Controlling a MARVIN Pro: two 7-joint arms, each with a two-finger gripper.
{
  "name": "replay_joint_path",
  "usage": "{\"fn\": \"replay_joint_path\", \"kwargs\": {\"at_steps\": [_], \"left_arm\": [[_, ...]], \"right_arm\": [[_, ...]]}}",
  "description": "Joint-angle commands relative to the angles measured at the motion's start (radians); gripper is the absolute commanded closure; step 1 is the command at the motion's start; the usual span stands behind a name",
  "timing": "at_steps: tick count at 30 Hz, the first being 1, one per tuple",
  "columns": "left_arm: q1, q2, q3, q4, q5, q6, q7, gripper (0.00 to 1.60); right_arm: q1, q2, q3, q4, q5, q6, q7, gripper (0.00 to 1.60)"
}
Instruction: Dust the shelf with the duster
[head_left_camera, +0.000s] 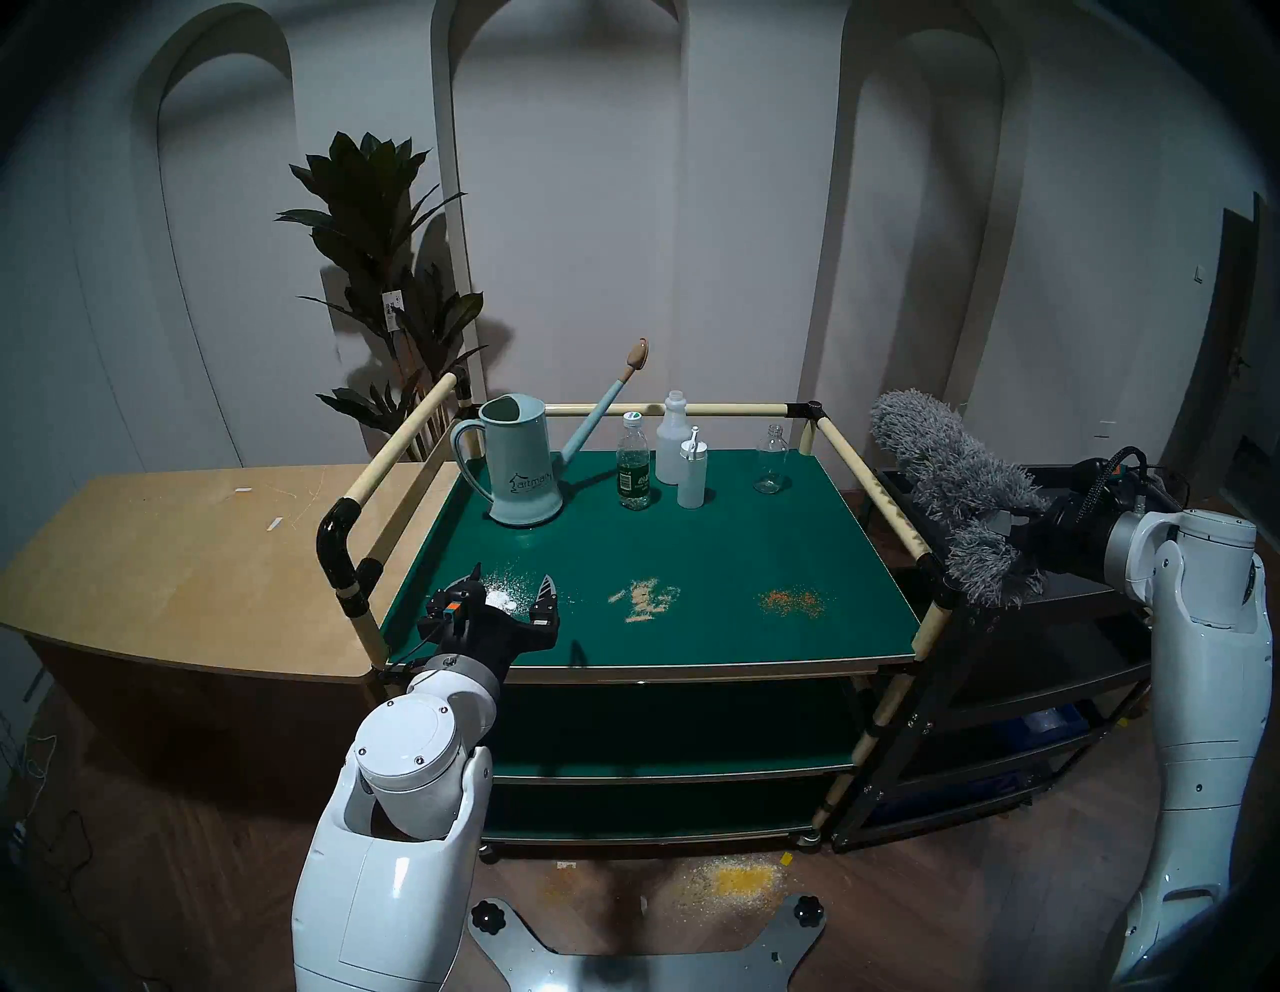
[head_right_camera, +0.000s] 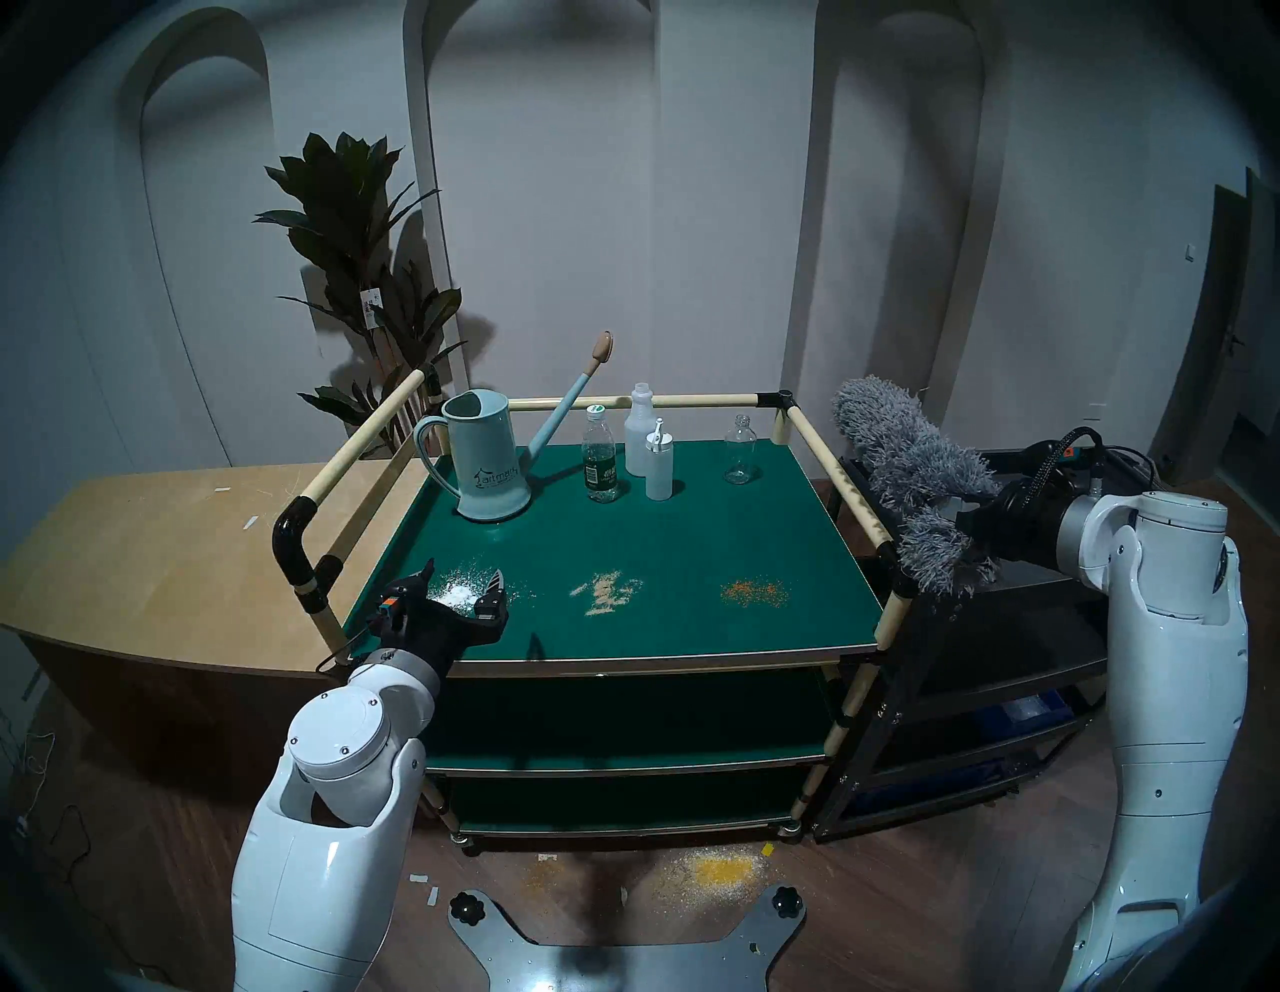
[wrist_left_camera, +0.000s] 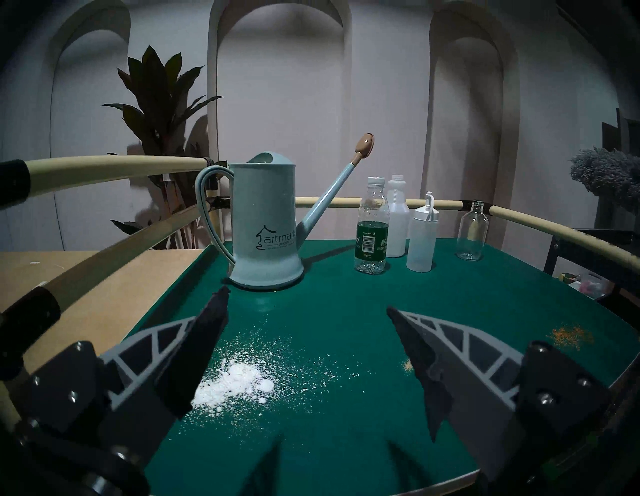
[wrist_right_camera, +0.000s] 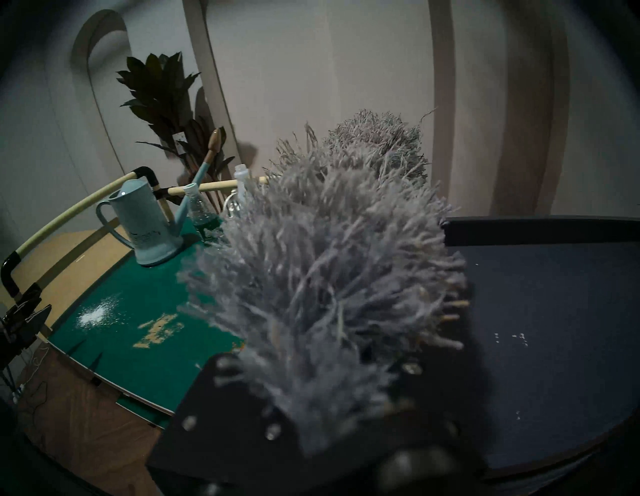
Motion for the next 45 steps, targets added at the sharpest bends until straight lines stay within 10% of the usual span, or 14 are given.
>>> {"fn": "replay_joint_path", "kwargs": {"at_steps": [1, 21, 45], "left_arm": [[0.023, -0.005, -0.009, -0.05, -0.003, -0.037, 0.007, 0.0], [0.078, -0.019, -0.058, -0.07, -0.011, -0.089, 0.045, 0.0], [0.086, -0.017, -0.087, -0.068, -0.028, -0.107, 0.072, 0.0]], "right_arm": [[-0.013, -0.009, -0.015, -0.069, 0.044, -0.003, 0.004, 1.6], [-0.15, -0.185, -0.234, -0.132, -0.133, -0.16, -0.231, 1.6], [-0.062, -0.18, -0.361, 0.086, -0.276, -0.363, -0.351, 1.6]]}}
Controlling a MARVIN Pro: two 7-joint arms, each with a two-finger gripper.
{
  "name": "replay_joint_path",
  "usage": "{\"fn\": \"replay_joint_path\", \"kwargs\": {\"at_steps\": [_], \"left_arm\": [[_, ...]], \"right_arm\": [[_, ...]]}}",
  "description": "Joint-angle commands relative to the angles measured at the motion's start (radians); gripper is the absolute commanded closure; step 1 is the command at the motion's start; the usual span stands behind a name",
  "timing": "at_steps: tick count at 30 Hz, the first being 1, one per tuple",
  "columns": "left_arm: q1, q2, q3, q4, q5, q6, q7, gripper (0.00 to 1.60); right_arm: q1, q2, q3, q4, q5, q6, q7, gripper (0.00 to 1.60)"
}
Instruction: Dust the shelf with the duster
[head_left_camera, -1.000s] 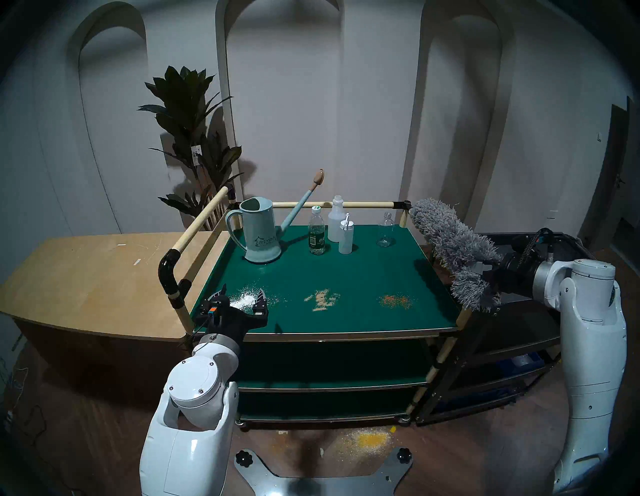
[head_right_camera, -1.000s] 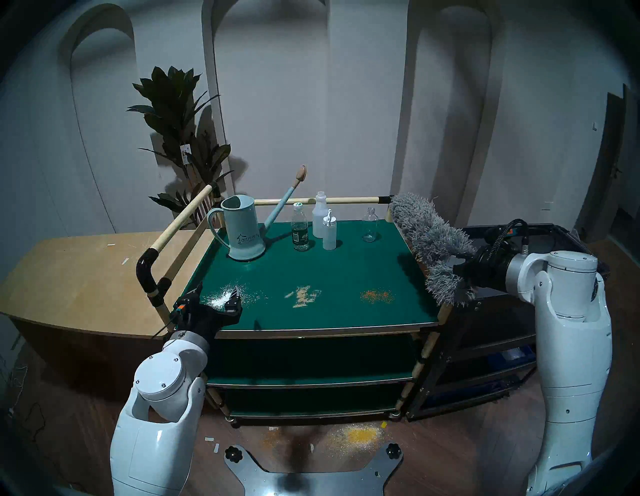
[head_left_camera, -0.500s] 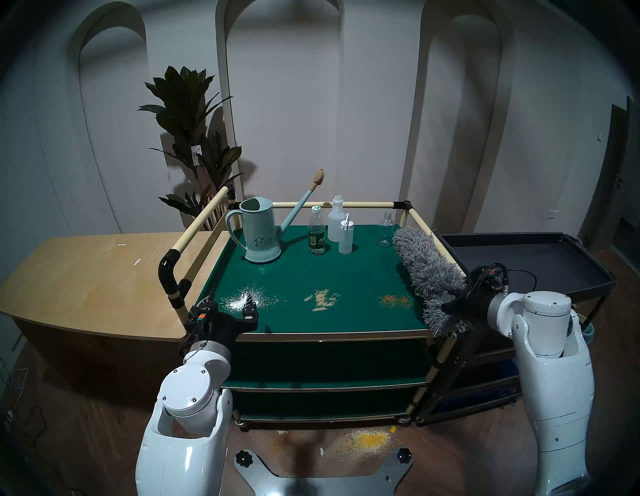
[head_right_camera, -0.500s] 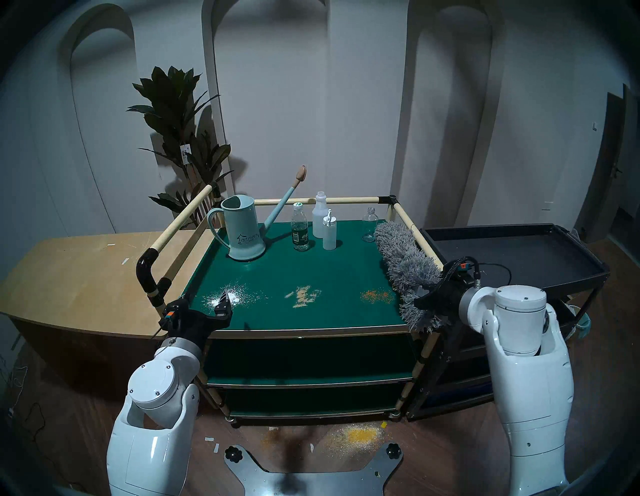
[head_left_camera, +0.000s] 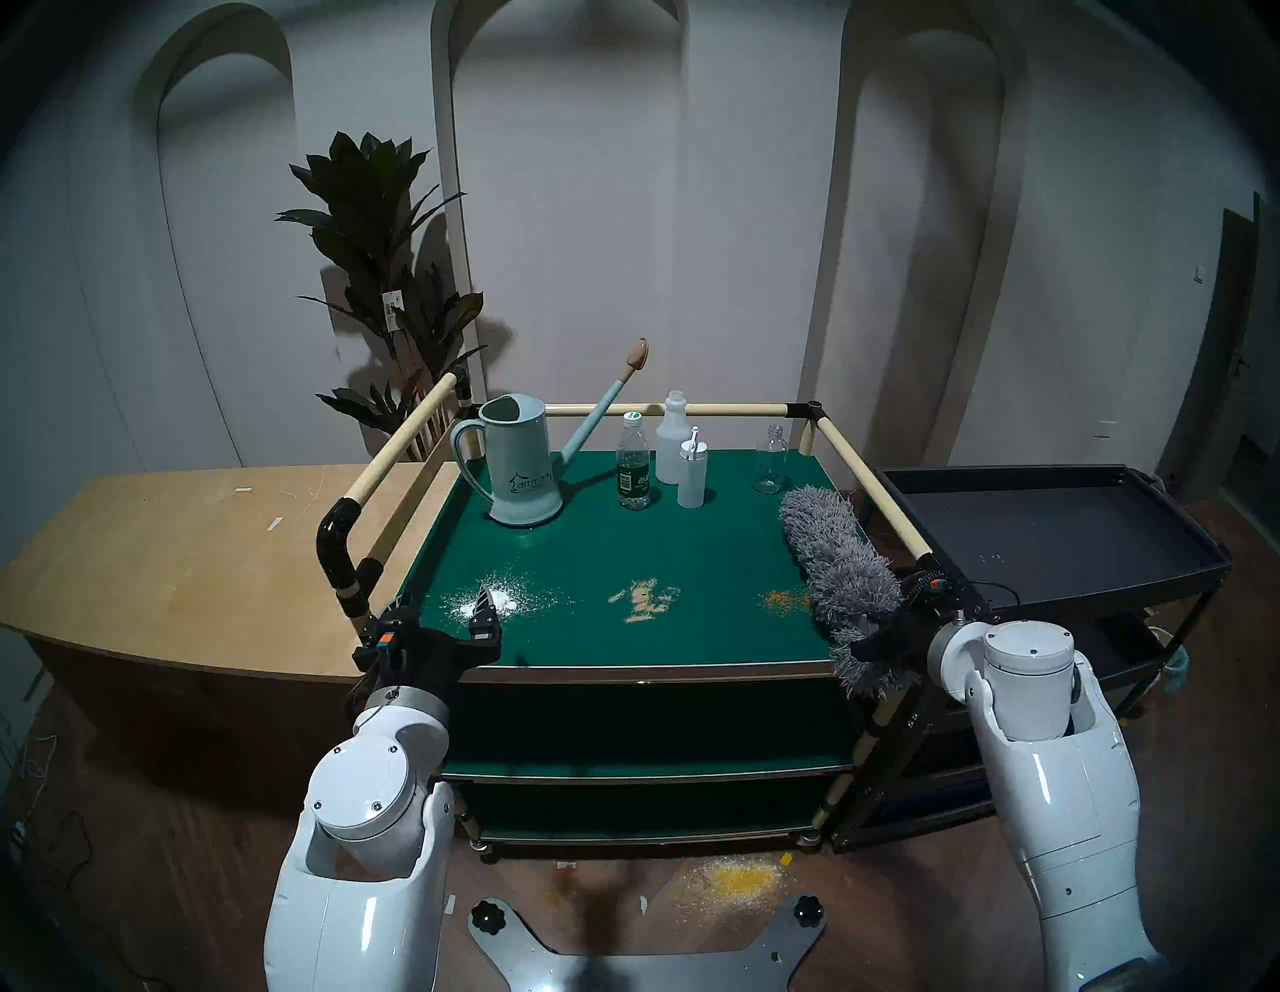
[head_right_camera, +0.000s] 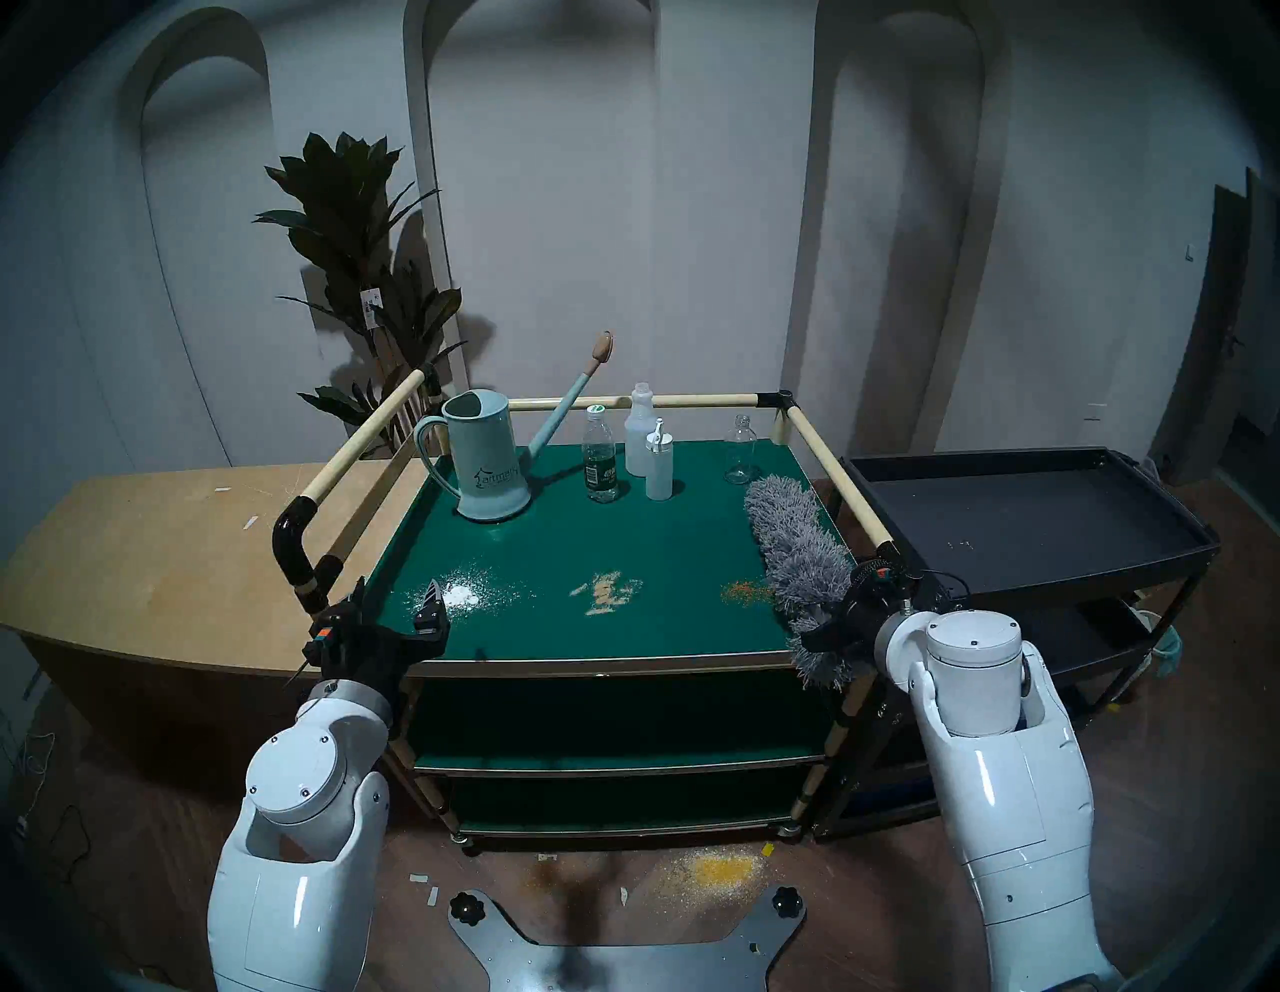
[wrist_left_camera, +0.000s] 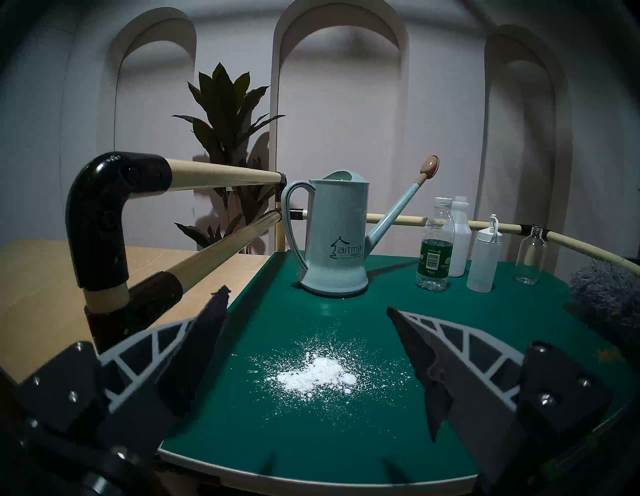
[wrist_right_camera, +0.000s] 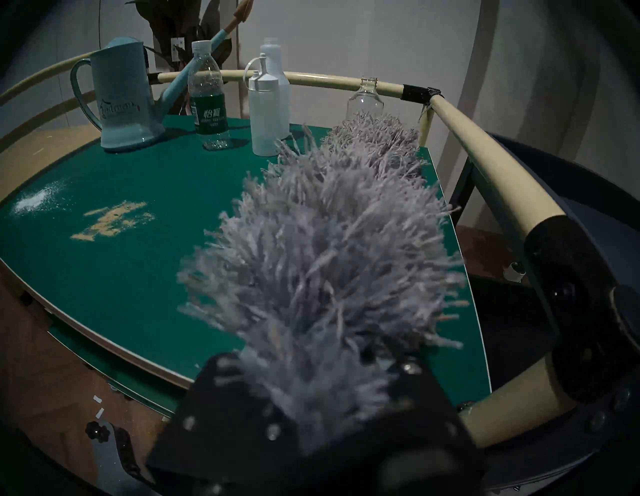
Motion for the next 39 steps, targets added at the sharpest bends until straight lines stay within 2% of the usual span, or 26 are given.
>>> {"fn": "replay_joint_path", "kwargs": {"at_steps": [1, 10, 15, 17, 24, 28, 39], "left_arm": [[-0.02, 0.004, 0.005, -0.014, 0.005, -0.002, -0.002, 0.0], [-0.031, 0.005, 0.01, -0.004, 0.005, 0.013, -0.001, 0.0], [-0.036, 0.007, 0.015, 0.002, 0.006, 0.02, 0.0, 0.0], [-0.038, 0.008, 0.016, 0.003, 0.007, 0.024, 0.0, 0.0], [-0.042, 0.008, 0.021, -0.001, 0.014, 0.042, 0.006, 0.0], [-0.04, 0.001, 0.019, -0.006, 0.022, 0.048, 0.023, 0.0], [-0.017, -0.009, 0.017, -0.023, 0.034, 0.052, 0.063, 0.0]], "right_arm": [[0.065, 0.011, 0.006, 0.015, -0.011, -0.023, -0.015, 1.6], [0.102, 0.01, -0.015, 0.094, -0.042, -0.023, -0.042, 1.6], [0.133, 0.009, -0.029, 0.145, -0.05, 0.008, -0.048, 1.6], [0.154, -0.002, -0.031, 0.171, -0.045, 0.049, -0.054, 1.6], [0.218, -0.018, -0.066, 0.279, -0.05, 0.089, -0.06, 1.6], [0.233, -0.023, -0.086, 0.306, -0.046, 0.089, -0.052, 1.6], [0.235, -0.022, -0.142, 0.303, -0.043, 0.102, -0.018, 1.6]]}}
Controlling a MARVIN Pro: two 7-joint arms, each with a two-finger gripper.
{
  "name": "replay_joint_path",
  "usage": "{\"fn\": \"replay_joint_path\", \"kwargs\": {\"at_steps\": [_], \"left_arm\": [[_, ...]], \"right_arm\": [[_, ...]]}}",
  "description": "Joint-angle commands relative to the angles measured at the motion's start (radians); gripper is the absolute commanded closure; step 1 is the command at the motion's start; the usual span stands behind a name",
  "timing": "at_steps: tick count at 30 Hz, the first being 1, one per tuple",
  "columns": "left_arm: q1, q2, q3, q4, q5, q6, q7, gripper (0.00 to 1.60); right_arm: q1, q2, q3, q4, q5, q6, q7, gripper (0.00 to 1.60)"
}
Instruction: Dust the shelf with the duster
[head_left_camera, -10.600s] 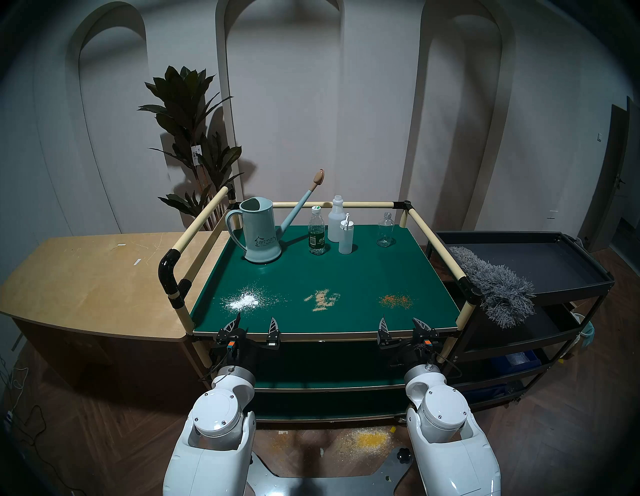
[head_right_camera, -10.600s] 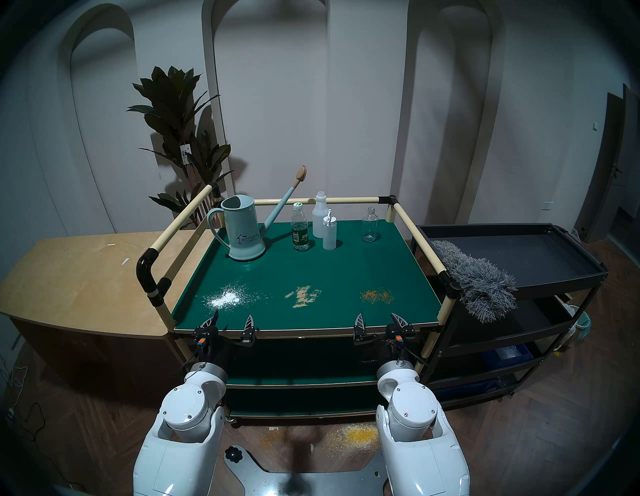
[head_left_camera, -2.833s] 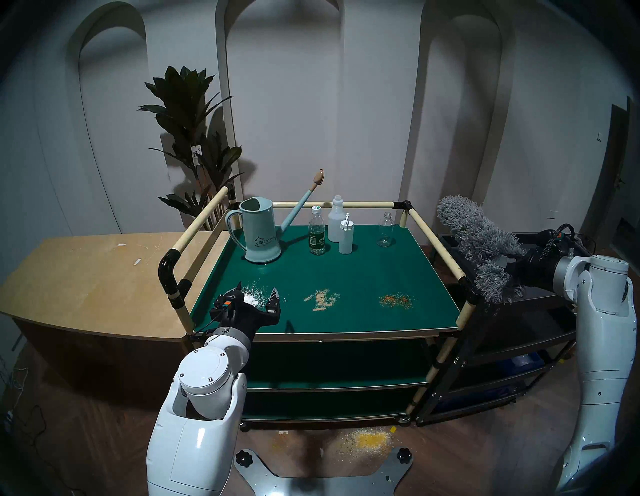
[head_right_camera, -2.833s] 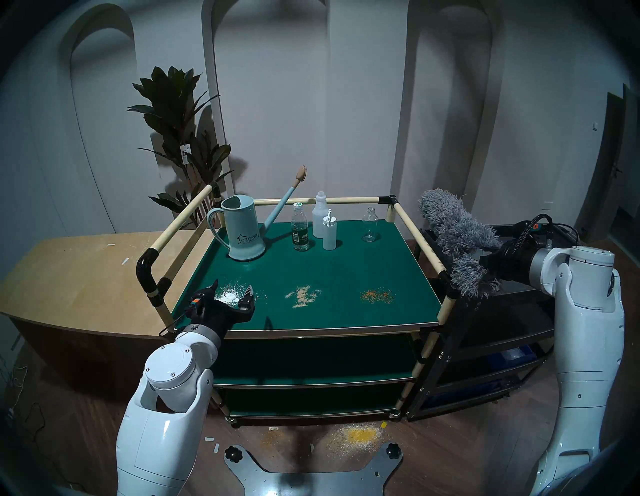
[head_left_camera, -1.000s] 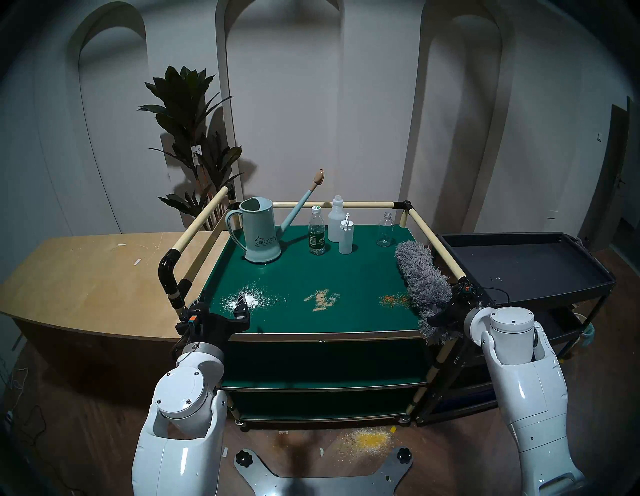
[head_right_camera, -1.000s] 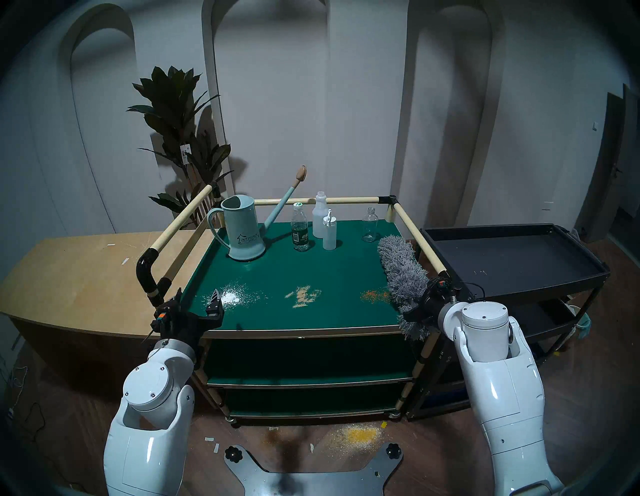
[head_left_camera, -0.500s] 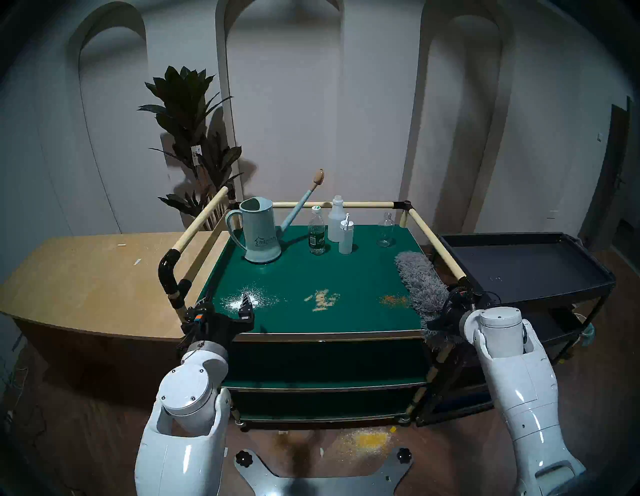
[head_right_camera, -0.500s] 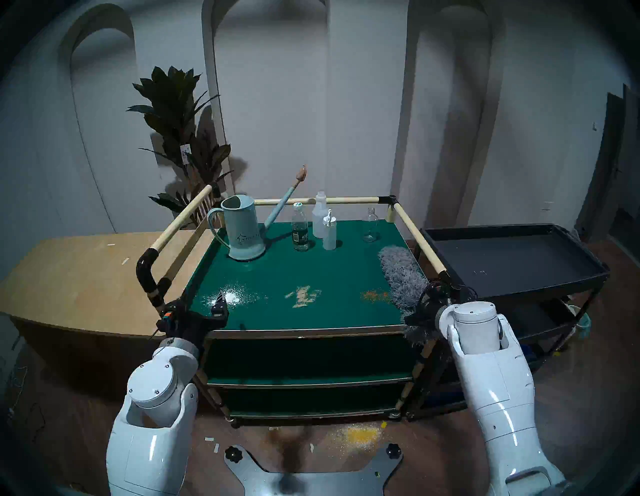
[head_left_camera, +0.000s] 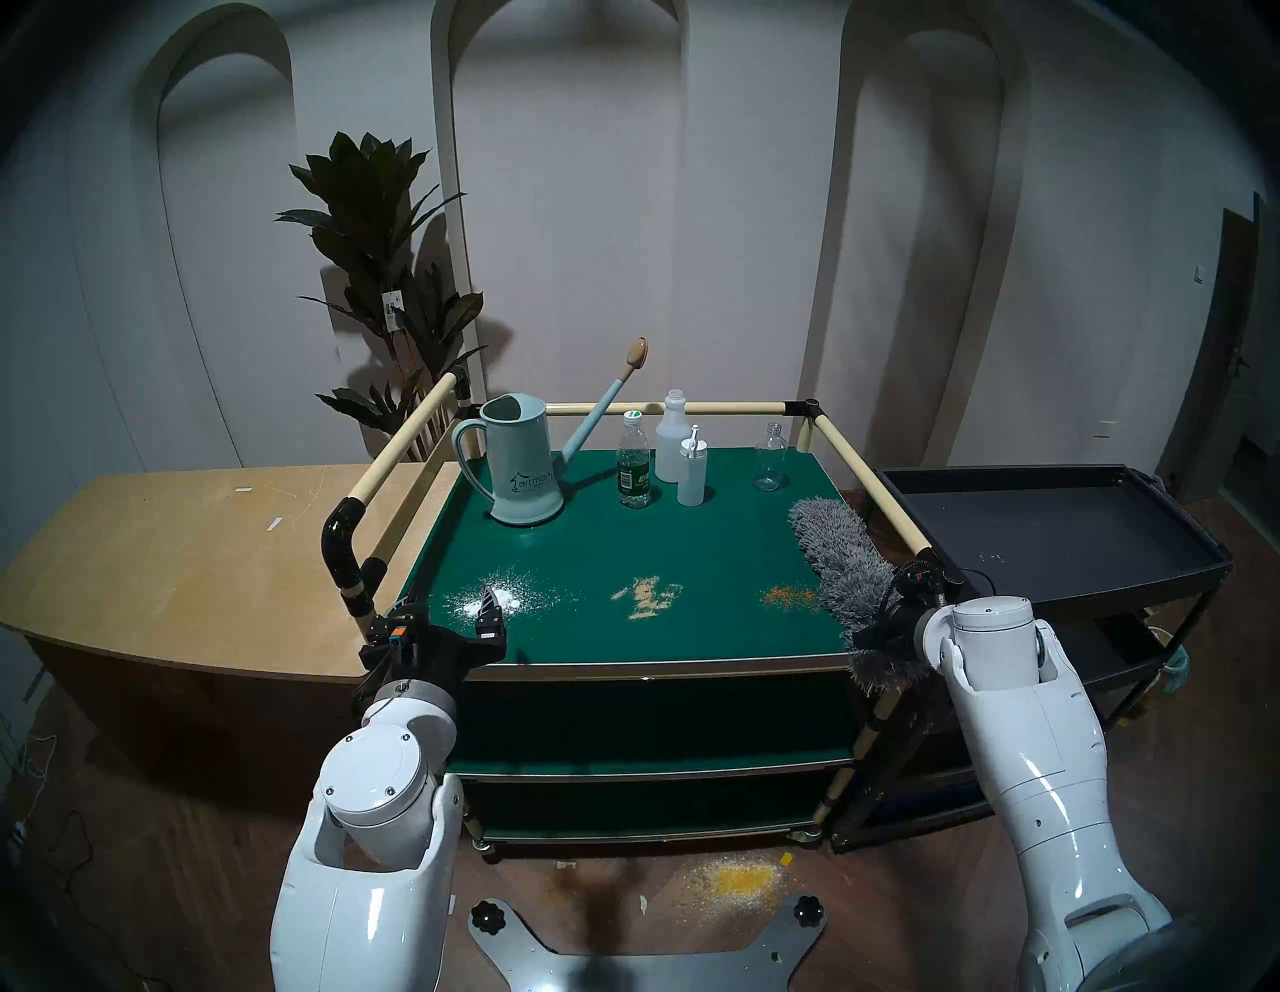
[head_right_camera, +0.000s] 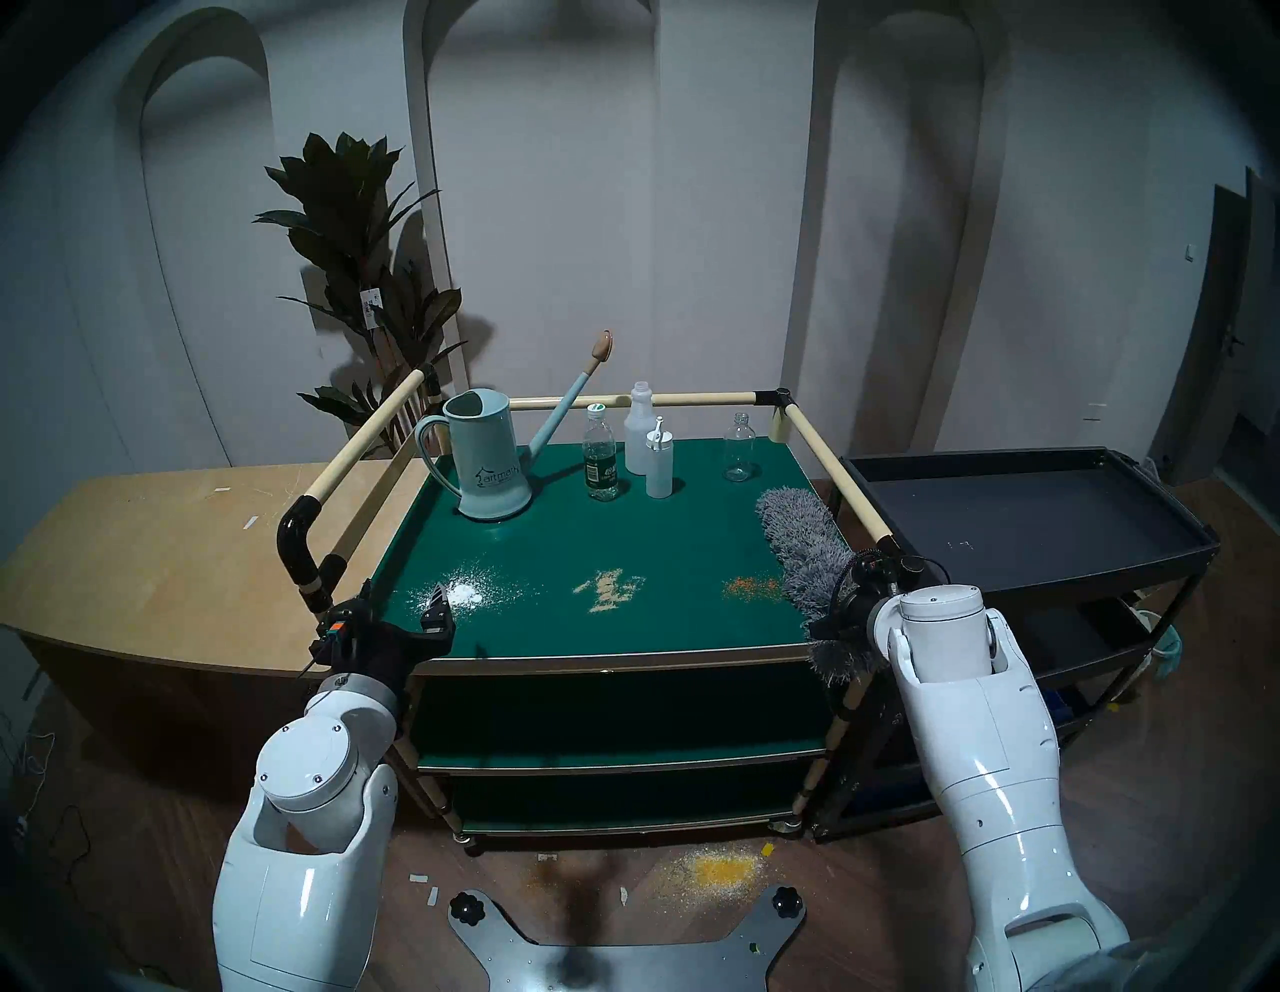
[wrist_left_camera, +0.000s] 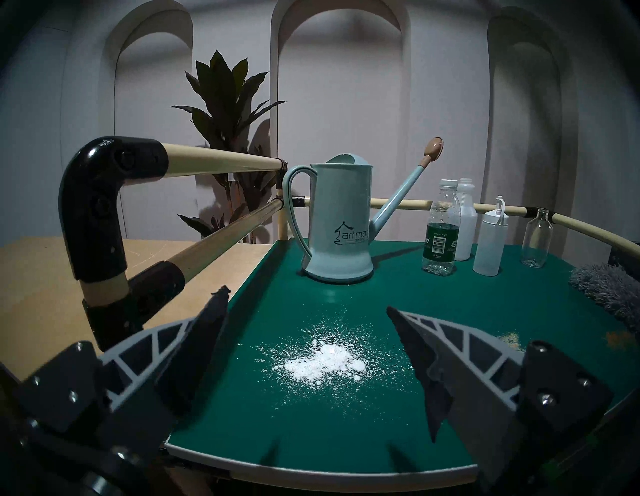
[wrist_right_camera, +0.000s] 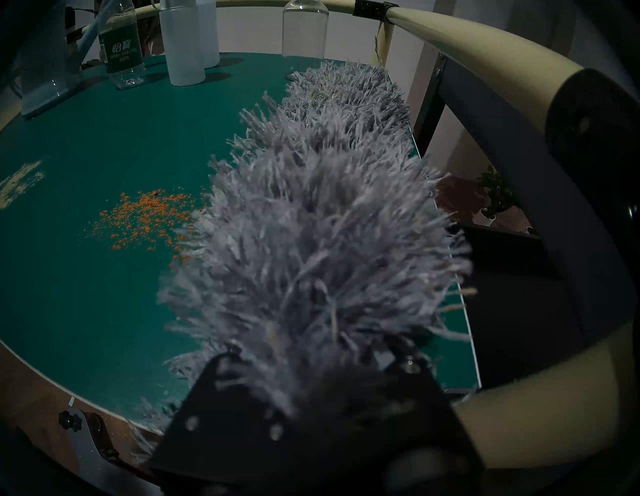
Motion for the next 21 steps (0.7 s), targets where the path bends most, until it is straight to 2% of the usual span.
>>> {"fn": "replay_joint_path", "kwargs": {"at_steps": [1, 21], "left_arm": [[0.009, -0.013, -0.005, -0.037, 0.007, -0.007, 0.023, 0.0], [0.043, -0.041, -0.03, -0.056, 0.009, -0.017, 0.081, 0.0]], "right_arm": [[0.029, -0.03, -0.081, 0.012, 0.013, -0.003, 0.056, 1.6], [0.008, -0.027, -0.156, -0.058, 0.023, 0.038, 0.094, 1.6]]}}
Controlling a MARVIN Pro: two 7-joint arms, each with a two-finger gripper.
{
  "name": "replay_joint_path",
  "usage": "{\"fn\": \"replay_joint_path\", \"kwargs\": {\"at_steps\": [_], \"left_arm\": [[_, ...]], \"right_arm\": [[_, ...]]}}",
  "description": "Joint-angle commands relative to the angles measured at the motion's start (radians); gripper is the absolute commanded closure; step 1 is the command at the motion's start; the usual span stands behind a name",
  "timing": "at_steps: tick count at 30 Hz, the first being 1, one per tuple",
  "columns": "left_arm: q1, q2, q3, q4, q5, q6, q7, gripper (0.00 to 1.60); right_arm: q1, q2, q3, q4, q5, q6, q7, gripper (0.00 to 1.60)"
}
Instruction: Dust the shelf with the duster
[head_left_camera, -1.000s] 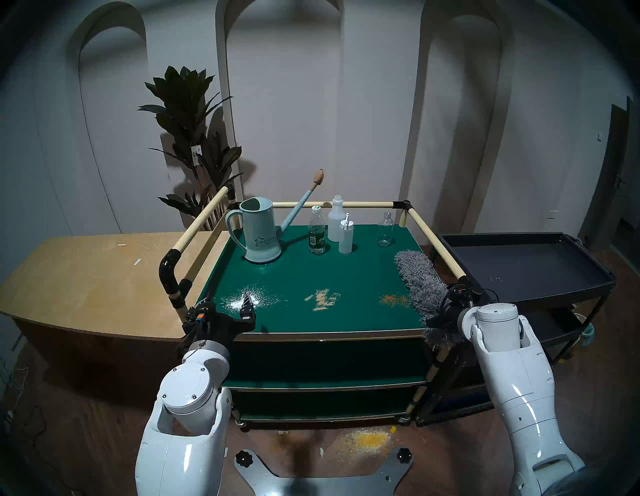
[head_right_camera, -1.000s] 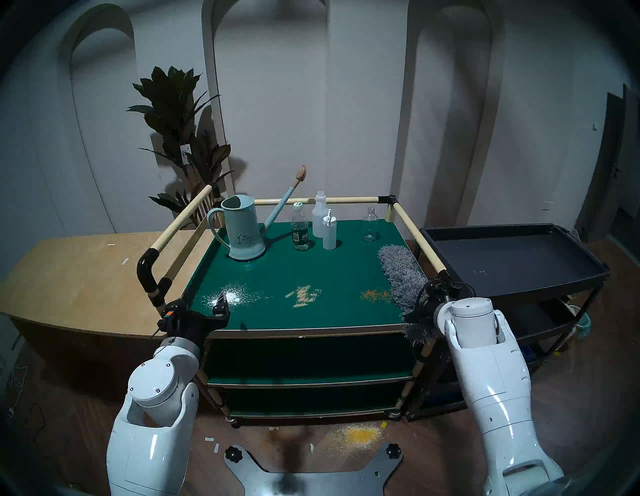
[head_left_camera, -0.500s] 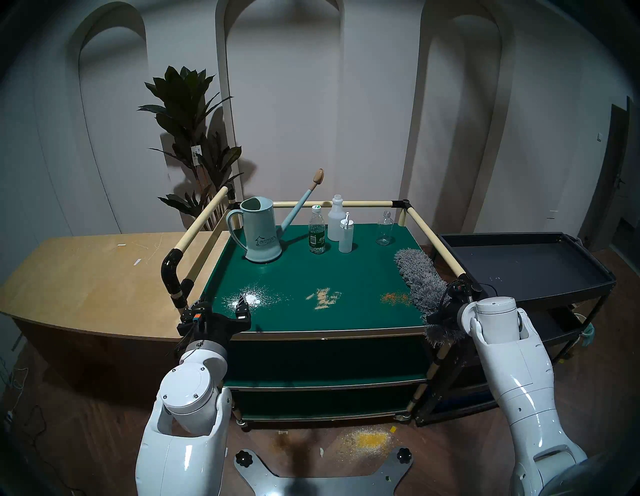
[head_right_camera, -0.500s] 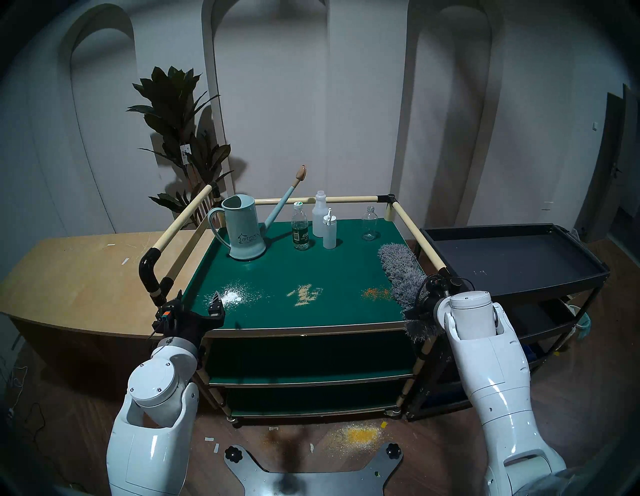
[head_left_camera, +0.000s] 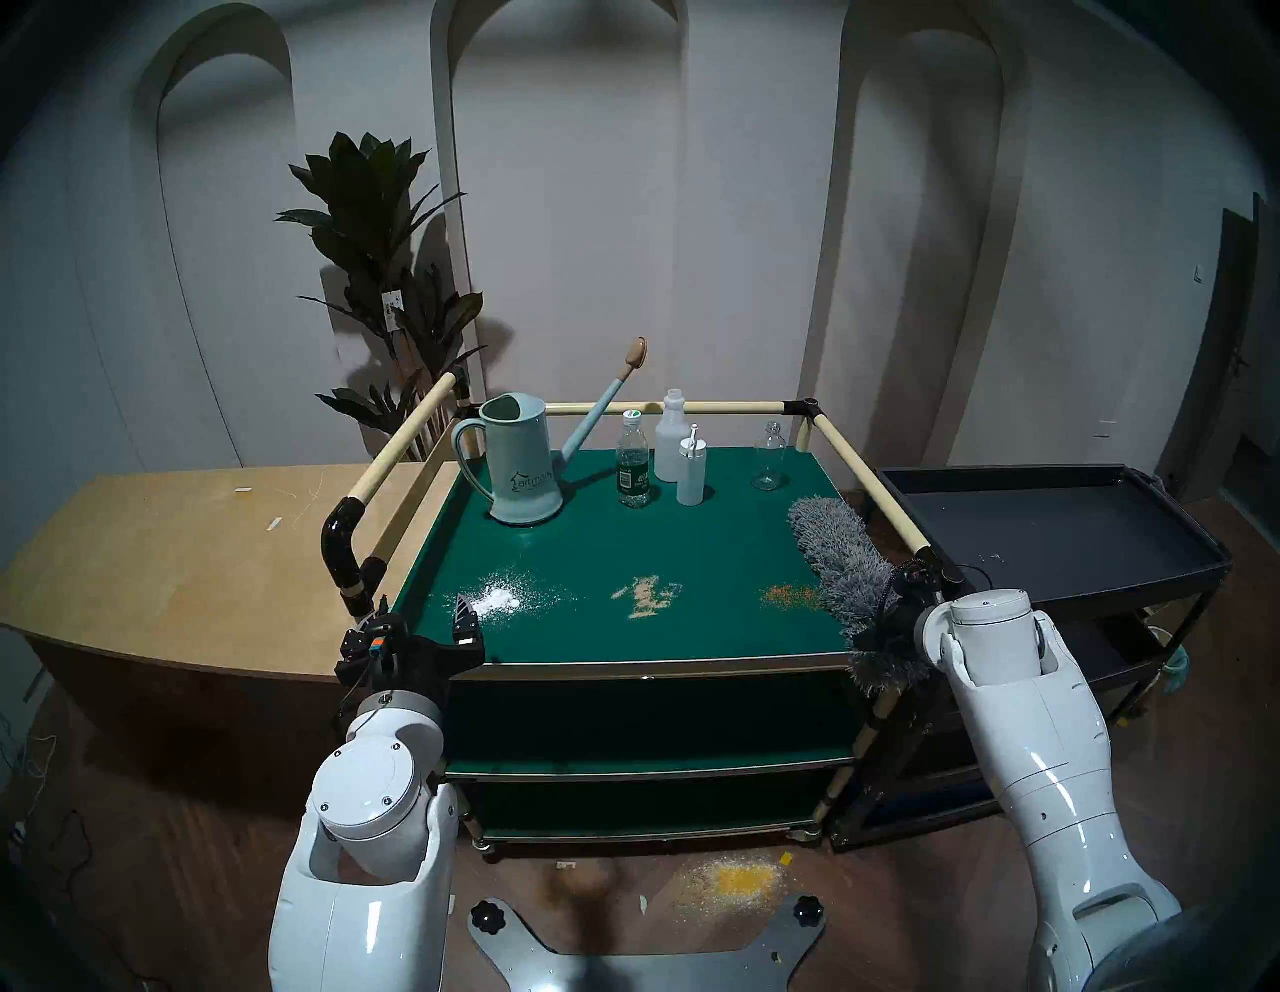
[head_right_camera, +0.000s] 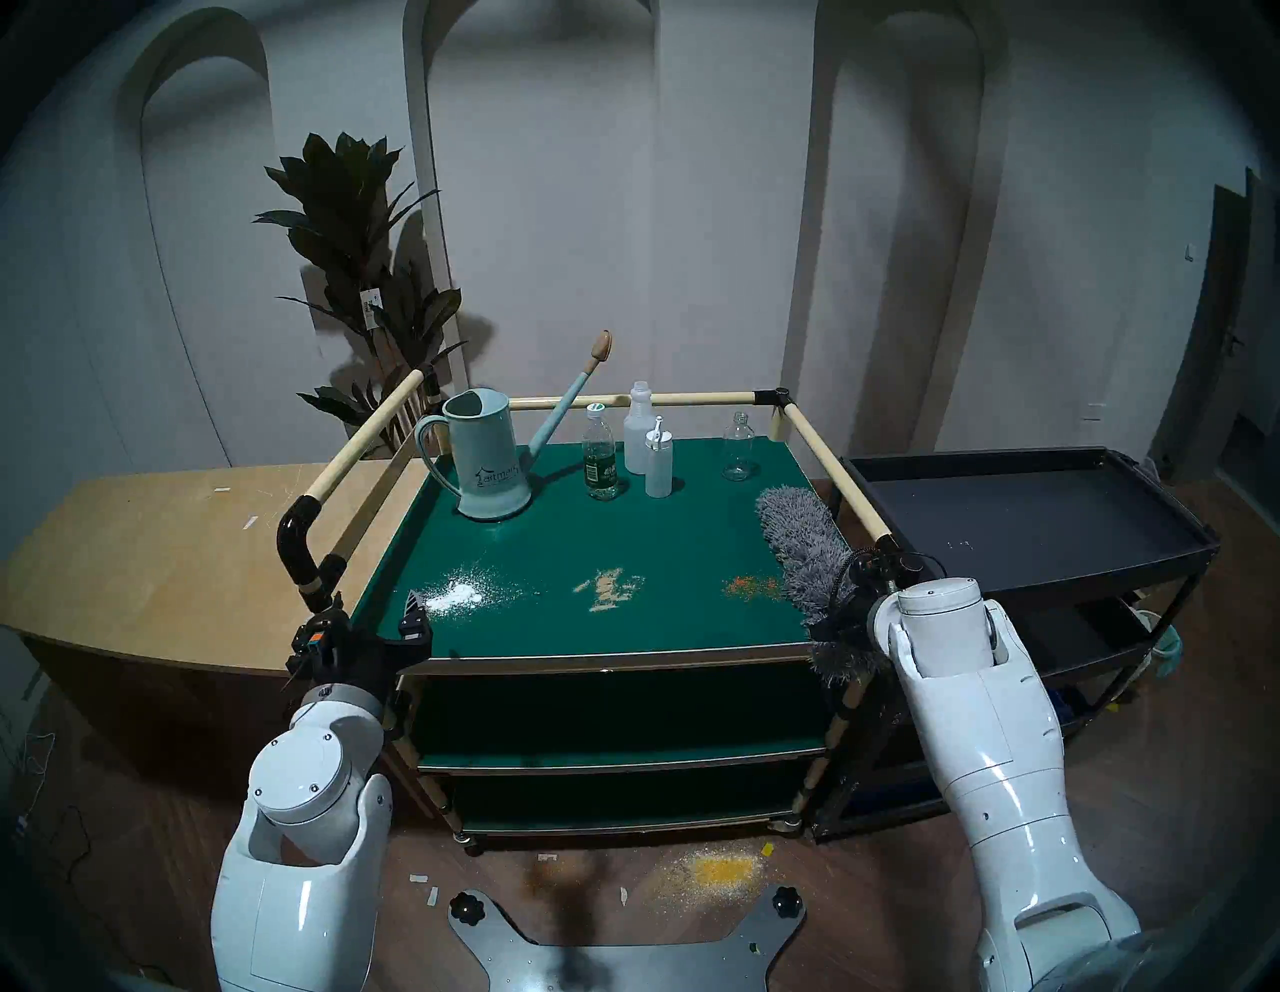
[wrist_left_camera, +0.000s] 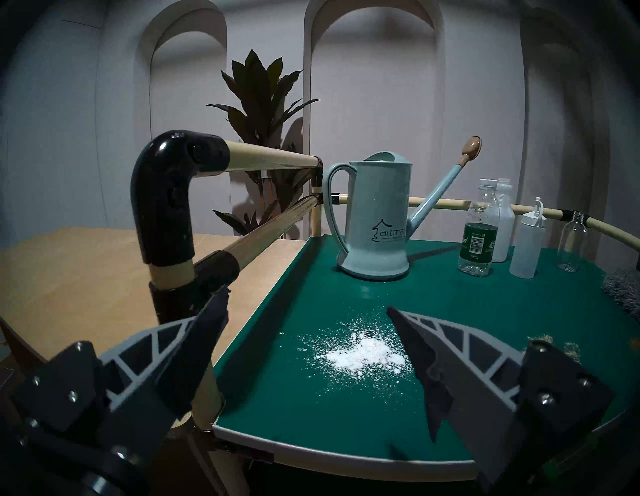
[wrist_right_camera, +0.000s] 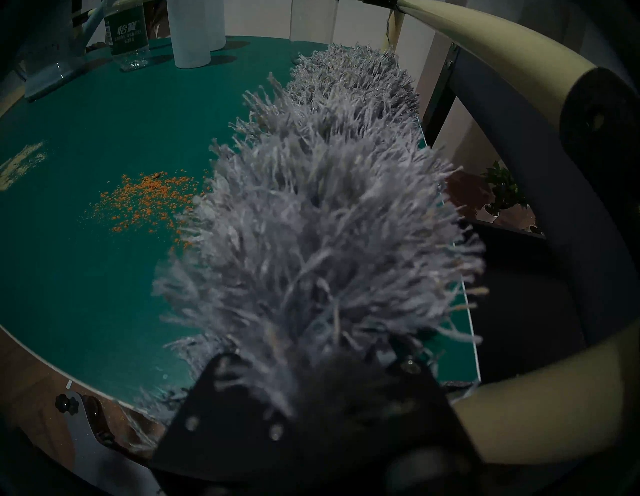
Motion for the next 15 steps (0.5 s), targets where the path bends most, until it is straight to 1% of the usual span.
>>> {"fn": "replay_joint_path", "kwargs": {"at_steps": [1, 10, 13, 14, 15], "left_arm": [[0.01, -0.011, -0.005, -0.034, -0.002, -0.014, 0.012, 0.0], [0.034, -0.023, -0.017, -0.041, -0.003, -0.021, 0.03, 0.0], [0.04, -0.028, -0.019, -0.046, -0.003, -0.025, 0.036, 0.0], [0.043, -0.03, -0.02, -0.05, -0.003, -0.028, 0.038, 0.0], [0.043, -0.03, -0.02, -0.05, -0.003, -0.028, 0.038, 0.0]], "right_arm": [[-0.005, -0.066, -0.125, -0.063, 0.025, 0.003, 0.08, 1.6], [-0.015, -0.063, -0.137, -0.114, 0.038, 0.016, 0.092, 1.6], [-0.018, -0.048, -0.137, -0.158, 0.052, 0.037, 0.112, 1.6], [-0.017, -0.035, -0.143, -0.173, 0.063, 0.047, 0.131, 1.6], [-0.017, -0.035, -0.143, -0.173, 0.063, 0.047, 0.131, 1.6]]}}
